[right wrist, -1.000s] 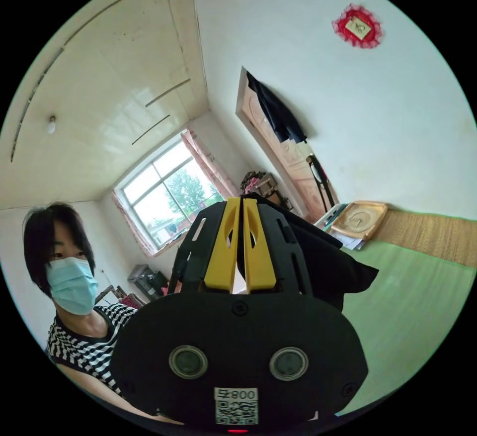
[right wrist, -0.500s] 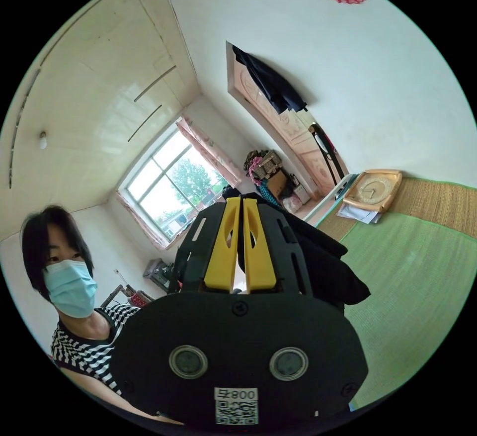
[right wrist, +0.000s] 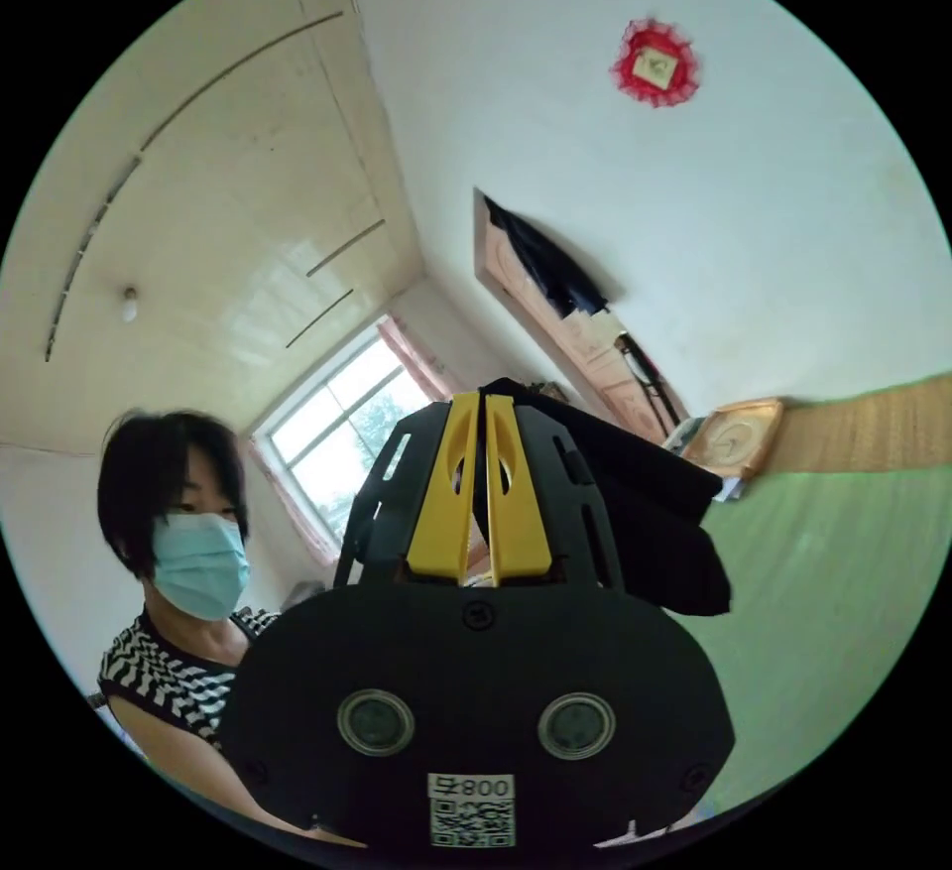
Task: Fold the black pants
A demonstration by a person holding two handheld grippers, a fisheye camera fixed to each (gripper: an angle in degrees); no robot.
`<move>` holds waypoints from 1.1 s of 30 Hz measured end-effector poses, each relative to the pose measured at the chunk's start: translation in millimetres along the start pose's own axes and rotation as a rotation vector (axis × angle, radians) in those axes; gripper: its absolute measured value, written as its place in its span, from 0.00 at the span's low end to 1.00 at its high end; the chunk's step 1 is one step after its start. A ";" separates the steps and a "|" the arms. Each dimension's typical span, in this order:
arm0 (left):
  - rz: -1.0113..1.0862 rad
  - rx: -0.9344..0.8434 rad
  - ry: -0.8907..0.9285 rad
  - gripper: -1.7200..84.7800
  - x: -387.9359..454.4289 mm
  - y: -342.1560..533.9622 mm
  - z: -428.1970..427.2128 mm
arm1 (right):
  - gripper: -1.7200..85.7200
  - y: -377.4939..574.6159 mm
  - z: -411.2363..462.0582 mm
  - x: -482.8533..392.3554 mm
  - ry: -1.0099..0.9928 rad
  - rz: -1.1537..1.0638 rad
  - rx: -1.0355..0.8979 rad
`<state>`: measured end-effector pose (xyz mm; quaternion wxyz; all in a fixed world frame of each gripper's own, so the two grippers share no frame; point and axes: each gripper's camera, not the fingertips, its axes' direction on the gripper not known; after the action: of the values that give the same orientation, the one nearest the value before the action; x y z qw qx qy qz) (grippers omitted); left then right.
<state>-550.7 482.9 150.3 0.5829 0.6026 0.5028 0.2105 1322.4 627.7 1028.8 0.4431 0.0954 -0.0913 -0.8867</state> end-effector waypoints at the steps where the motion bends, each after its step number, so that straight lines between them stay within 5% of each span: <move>1: 0.033 -0.027 0.013 0.03 12.6 -3.9 8.4 | 0.03 3.8 -14.3 8.7 0.043 0.014 0.012; 6: 0.088 -0.344 0.087 0.02 51.0 29.8 100.4 | 0.02 85.0 -153.2 133.1 0.714 0.416 -0.025; 10: 0.031 -0.663 0.114 0.02 64.8 81.7 183.7 | 0.03 128.5 -212.5 176.8 0.870 0.624 0.037; 13: -0.032 -0.705 0.153 0.02 70.1 82.6 200.5 | 0.04 105.9 -178.1 192.0 0.871 0.514 -0.099; 23: -0.072 -0.769 0.126 0.02 68.9 52.0 223.5 | 0.17 30.2 91.9 278.9 0.967 -0.184 -1.043; 27: -0.101 -0.789 0.136 0.02 60.8 44.7 234.6 | 0.15 45.1 147.9 306.8 0.963 -0.408 -1.339; 33: -0.094 -0.780 0.120 0.02 41.3 23.3 239.3 | 0.04 -2.5 129.9 326.5 0.938 -0.247 -1.300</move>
<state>-324.5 405.0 102.3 0.7467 0.2989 0.4452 0.3935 1095.7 377.0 1124.7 0.3011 0.1898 0.6486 -0.6727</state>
